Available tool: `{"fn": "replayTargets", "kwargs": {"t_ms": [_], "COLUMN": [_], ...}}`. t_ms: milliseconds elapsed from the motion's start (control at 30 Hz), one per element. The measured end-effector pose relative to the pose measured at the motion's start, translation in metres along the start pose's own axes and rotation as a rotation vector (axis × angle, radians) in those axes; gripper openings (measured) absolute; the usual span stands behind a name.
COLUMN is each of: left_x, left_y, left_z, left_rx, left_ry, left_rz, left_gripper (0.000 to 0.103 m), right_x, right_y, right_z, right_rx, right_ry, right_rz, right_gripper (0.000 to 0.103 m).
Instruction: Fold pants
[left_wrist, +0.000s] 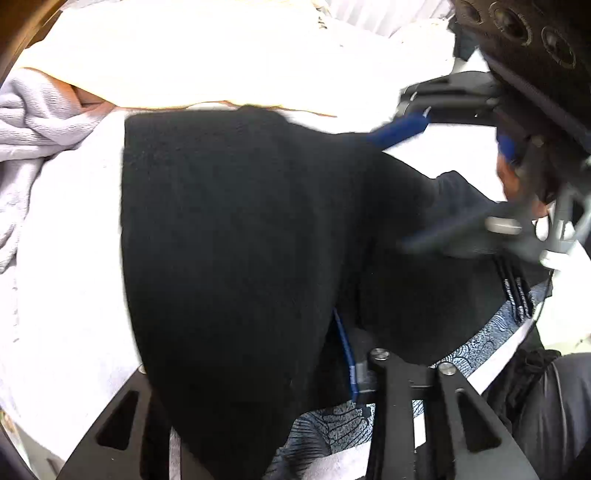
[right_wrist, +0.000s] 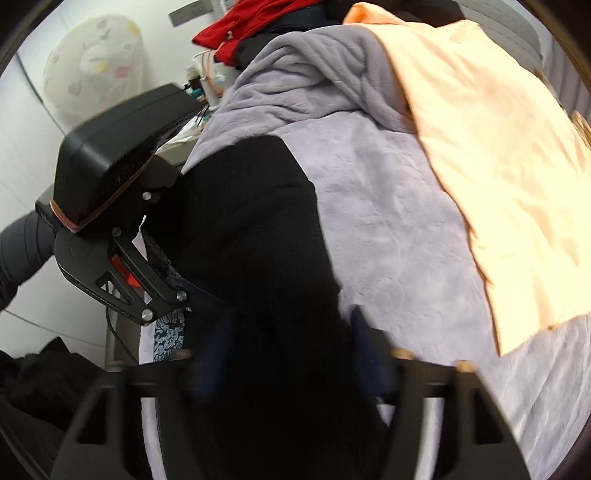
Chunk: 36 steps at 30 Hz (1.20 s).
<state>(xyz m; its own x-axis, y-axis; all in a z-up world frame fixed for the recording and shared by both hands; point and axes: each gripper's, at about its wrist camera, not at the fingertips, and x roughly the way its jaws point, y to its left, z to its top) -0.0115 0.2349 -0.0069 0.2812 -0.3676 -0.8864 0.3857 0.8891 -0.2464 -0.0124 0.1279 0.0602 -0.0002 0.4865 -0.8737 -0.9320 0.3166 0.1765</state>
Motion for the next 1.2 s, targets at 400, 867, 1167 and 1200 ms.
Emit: {"fn": "replayTargets", "kwargs": {"t_ms": [400, 867, 1167, 1200], "left_x": [-0.017, -0.062, -0.070, -0.071], "left_y": [-0.047, -0.100, -0.130, -0.127], "left_z": [0.007, 0.009, 0.014, 0.013], "left_rx": [-0.014, -0.009, 0.013, 0.012], "left_ry": [0.013, -0.033, -0.042, -0.038], "left_rz": [0.186, 0.250, 0.286, 0.296], "left_gripper": [0.031, 0.028, 0.026, 0.026], "right_x": [-0.015, -0.016, -0.006, -0.011], "right_y": [0.011, 0.009, 0.004, 0.005], "right_z": [-0.128, -0.162, -0.165, -0.164], "right_rx": [-0.118, -0.005, 0.012, 0.028], "right_ry": [0.270, 0.241, 0.213, 0.211], "right_rz": [-0.500, -0.164, -0.184, -0.205], "right_gripper": [0.080, 0.090, 0.103, 0.103]}}
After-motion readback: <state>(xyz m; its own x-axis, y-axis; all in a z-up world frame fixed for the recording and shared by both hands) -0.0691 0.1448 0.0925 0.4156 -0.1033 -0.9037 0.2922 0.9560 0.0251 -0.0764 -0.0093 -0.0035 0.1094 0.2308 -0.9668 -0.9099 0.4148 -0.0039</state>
